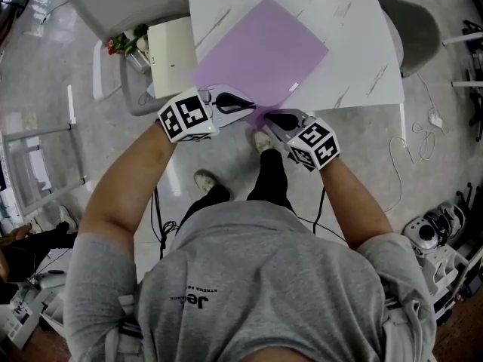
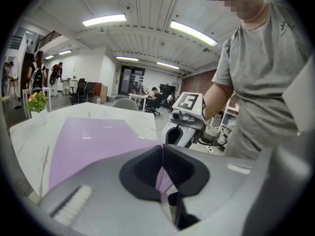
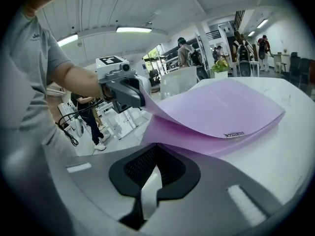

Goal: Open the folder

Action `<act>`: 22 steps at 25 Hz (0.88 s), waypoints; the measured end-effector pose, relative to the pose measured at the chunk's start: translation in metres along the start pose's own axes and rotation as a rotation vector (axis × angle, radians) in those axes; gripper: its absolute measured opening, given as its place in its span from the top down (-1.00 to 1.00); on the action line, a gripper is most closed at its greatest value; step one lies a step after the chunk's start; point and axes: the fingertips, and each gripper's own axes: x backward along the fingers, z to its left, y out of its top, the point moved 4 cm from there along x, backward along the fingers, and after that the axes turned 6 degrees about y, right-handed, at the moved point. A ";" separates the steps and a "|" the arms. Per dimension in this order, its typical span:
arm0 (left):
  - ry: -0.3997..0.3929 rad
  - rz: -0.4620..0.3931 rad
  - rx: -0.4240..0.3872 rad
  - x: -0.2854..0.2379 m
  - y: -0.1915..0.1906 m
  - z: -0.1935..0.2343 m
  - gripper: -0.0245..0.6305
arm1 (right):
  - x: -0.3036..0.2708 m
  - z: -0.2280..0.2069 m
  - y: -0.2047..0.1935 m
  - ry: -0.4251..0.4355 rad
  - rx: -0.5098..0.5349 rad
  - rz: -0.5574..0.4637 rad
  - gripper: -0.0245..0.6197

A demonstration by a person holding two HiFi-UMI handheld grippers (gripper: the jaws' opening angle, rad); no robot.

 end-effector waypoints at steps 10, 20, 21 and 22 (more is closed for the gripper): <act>0.002 -0.082 0.089 0.009 0.010 0.011 0.74 | -0.001 -0.003 0.002 0.017 -0.076 0.028 0.91; 0.003 -0.108 0.138 0.022 0.009 0.012 0.74 | -0.007 -0.001 0.004 0.055 -0.098 0.054 0.91; 0.005 -0.108 0.135 0.023 0.010 0.011 0.74 | -0.007 0.000 0.004 0.059 -0.098 0.057 0.91; 0.009 -0.108 0.132 0.023 0.010 0.010 0.74 | -0.007 0.001 0.004 0.064 -0.099 0.059 0.91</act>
